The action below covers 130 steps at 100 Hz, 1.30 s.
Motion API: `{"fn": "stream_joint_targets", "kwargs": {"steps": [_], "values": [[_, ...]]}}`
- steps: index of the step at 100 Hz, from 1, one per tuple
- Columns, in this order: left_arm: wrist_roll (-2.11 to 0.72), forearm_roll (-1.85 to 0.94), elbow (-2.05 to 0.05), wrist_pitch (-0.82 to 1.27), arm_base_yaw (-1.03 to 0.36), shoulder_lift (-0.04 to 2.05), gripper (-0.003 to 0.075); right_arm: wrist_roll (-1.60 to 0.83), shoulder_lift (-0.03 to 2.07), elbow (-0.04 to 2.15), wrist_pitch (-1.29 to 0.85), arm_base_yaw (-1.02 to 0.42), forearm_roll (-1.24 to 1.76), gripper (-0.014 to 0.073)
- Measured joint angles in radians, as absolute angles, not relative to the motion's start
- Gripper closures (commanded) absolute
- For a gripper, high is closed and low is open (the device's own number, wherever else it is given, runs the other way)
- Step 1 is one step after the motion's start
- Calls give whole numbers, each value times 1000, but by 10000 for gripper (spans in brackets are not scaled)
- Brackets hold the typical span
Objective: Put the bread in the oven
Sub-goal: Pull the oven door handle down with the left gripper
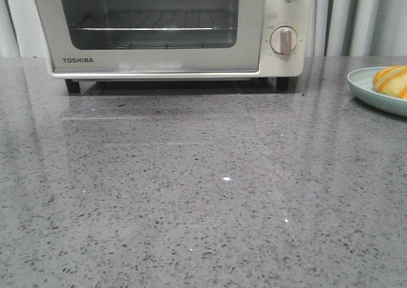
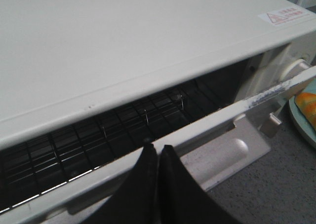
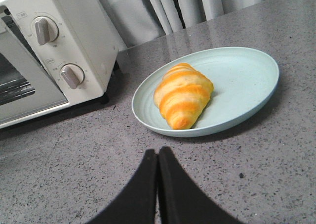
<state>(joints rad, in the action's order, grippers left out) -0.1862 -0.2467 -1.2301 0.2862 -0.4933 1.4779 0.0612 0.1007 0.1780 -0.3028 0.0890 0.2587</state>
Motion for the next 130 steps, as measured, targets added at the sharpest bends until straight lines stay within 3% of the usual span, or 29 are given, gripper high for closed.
{"fn": "stream_joint_targets", "kwargs": {"steps": [56, 77, 96, 130], "values": [[-186, -284, -1072, 261, -512, 1412, 741, 61, 101, 187, -303, 89, 259, 641], [-186, -303, -1061, 368, -514, 1408, 741, 61, 101, 210, -301, 89, 257, 641], [-188, -290, -1001, 612, -515, 1454, 741, 61, 101, 222, -297, 89, 257, 641], [-188, -295, -905, 579, -511, 1465, 741, 61, 101, 228, -295, 89, 257, 641]]}}
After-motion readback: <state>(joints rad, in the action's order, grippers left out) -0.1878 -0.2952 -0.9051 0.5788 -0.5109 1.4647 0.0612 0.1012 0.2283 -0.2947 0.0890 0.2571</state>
